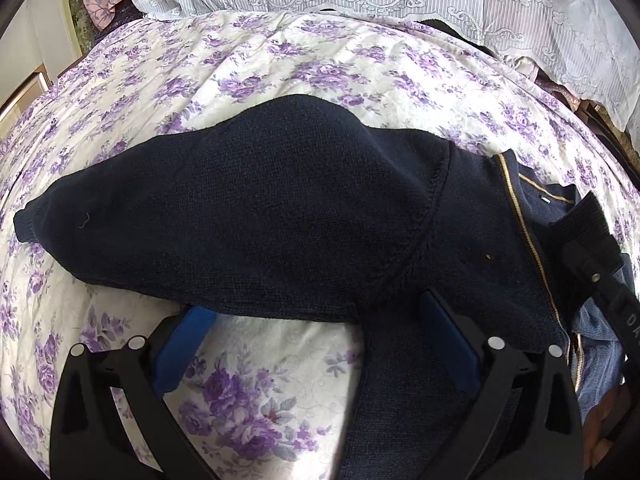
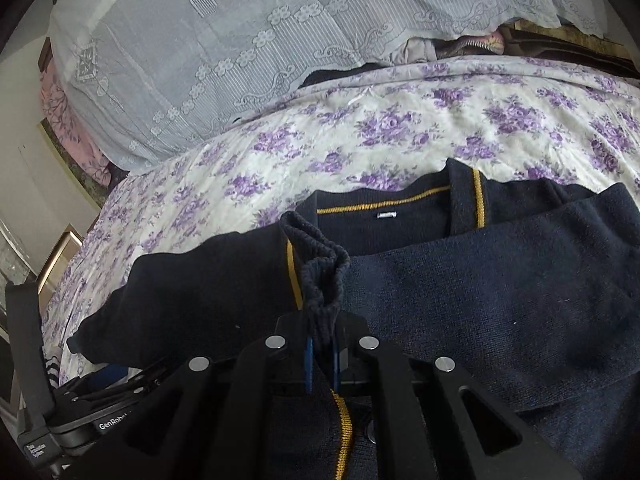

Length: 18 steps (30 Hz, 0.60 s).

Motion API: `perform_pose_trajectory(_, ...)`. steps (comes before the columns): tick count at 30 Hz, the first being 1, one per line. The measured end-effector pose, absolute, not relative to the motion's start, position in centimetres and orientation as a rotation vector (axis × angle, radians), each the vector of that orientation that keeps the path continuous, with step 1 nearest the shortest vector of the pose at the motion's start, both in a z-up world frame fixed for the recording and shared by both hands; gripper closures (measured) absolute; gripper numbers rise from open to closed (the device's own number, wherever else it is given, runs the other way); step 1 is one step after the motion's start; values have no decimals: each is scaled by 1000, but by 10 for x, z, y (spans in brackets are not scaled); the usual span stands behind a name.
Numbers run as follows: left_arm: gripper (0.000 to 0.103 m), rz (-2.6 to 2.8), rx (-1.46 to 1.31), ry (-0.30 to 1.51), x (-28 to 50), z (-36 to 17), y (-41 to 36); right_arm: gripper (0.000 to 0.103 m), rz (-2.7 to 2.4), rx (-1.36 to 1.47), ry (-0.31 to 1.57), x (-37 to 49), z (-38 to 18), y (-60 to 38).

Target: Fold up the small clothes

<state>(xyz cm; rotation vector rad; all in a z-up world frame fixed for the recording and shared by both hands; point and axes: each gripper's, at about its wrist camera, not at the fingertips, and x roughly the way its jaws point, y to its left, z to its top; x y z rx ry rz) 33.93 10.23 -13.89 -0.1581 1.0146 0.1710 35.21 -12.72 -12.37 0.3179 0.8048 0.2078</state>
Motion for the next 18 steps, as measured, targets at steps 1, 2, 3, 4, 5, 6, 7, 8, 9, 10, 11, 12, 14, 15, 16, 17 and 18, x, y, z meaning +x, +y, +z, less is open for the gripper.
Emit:
perform_pose_trajectory(1, 4, 172, -156, 1015, 339, -139, 103, 96, 210, 315, 815, 353, -126, -126)
perform_pose_trajectory(2, 4, 172, -155, 1015, 340, -139, 103, 95, 212, 306, 828, 354, -129, -125)
perform_pose_trajectory(3, 4, 172, -153, 1016, 340, -139, 102, 94, 215, 298, 839, 354, -131, -123)
perform_pose_trajectory(4, 4, 172, -152, 1016, 340, -139, 102, 91, 221, 290, 850, 355, -133, -121)
perform_pose_trajectory(5, 4, 172, -153, 1017, 340, -139, 102, 90, 226, 278, 866, 356, -134, -119)
perform_pose_trajectory(6, 4, 171, -152, 1017, 340, -139, 102, 88, 232, 268, 875, 356, -134, -117)
perform_pose_trajectory(7, 4, 171, -152, 1017, 340, -139, 101, 85, 235, 258, 878, 356, -133, -116)
perform_pose_trajectory(8, 4, 170, -154, 1017, 340, -139, 102, 82, 243, 247, 884, 356, -131, -114)
perform_pose_trajectory(9, 4, 169, -156, 1018, 340, -138, 101, 77, 253, 237, 888, 355, -130, -113)
perform_pose_trajectory(10, 4, 168, -157, 1018, 340, -138, 102, 70, 269, 230, 891, 354, -128, -112)
perform_pose_trajectory(11, 4, 166, -160, 1019, 340, -138, 102, 67, 289, 228, 890, 352, -125, -112)
perform_pose_trajectory(12, 4, 163, -163, 1020, 340, -138, 102, 64, 311, 230, 880, 348, -121, -114)
perform_pose_trajectory(14, 4, 155, -177, 1017, 339, -135, 104, 64, 365, 236, 858, 340, -112, -117)
perform_pose_trajectory(15, 4, 147, -196, 1010, 337, -133, 106, 64, 380, 238, 842, 334, -106, -120)
perform_pose_trajectory(16, 4, 138, -218, 1001, 336, -129, 109, 64, 383, 241, 819, 329, -100, -125)
perform_pose_trajectory(17, 4, 118, -255, 987, 334, -124, 112, 64, 374, 248, 794, 324, -94, -132)
perform_pose_trajectory(18, 4, 96, -289, 977, 331, -120, 113, 65, 360, 264, 768, 320, -89, -142)
